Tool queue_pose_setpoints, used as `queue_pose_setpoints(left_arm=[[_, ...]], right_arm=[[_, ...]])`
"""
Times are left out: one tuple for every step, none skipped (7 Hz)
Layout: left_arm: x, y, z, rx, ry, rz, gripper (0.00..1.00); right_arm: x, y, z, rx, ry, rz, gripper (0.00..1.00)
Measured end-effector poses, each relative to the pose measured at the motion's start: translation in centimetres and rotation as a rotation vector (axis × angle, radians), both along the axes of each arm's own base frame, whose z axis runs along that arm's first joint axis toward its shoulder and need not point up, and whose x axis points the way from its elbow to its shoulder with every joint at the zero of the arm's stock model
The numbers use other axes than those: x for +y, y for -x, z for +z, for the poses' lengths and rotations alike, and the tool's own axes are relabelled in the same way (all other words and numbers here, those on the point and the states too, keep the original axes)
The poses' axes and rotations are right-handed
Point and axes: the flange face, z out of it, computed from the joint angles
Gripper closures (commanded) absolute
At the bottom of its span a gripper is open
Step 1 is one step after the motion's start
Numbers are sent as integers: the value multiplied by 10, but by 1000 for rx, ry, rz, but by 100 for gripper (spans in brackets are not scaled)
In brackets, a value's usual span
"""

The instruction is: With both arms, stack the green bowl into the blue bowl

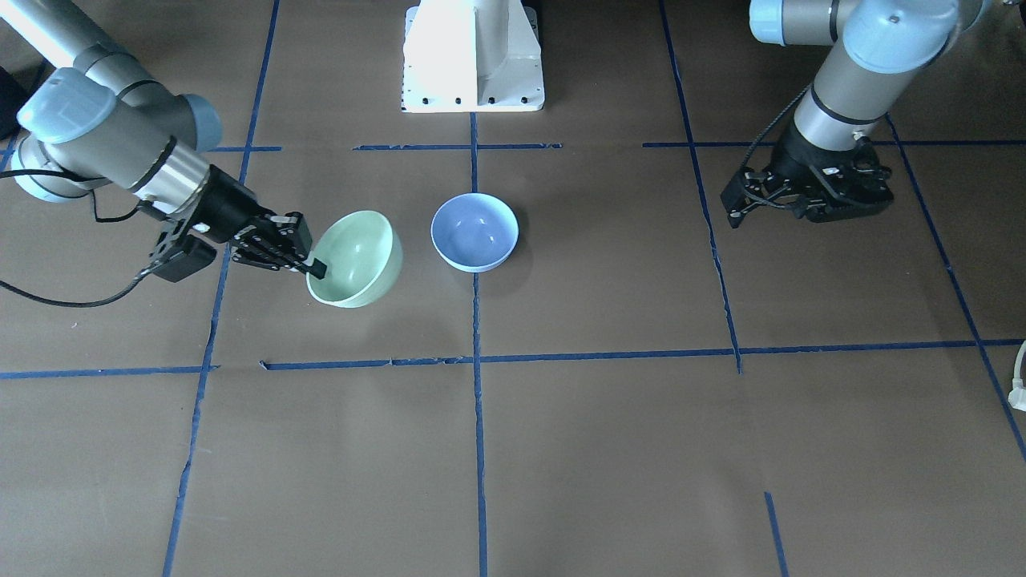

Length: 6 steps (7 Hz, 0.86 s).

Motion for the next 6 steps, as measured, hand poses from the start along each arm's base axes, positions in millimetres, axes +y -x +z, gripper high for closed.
queue_pose_setpoints(left_arm=[[-5,27,26,-34,-34,39,0],[-12,46,45,-57,-52,61,0],[-17,58,59,-73,-60,75,0],[-21,64,67,-82,-62,83,0],[-23,66,71,-86,-63,86,0],[-24,67,72,-87,-62,87,0]], right_arm=[[15,34,-43,33,11,-3,100],[33,61,-72,69,22,-12,100],[50,80,-84,102,31,-23,99],[64,90,-86,130,41,-36,99],[73,96,-86,155,52,-50,98],[80,100,-85,175,62,-61,84]])
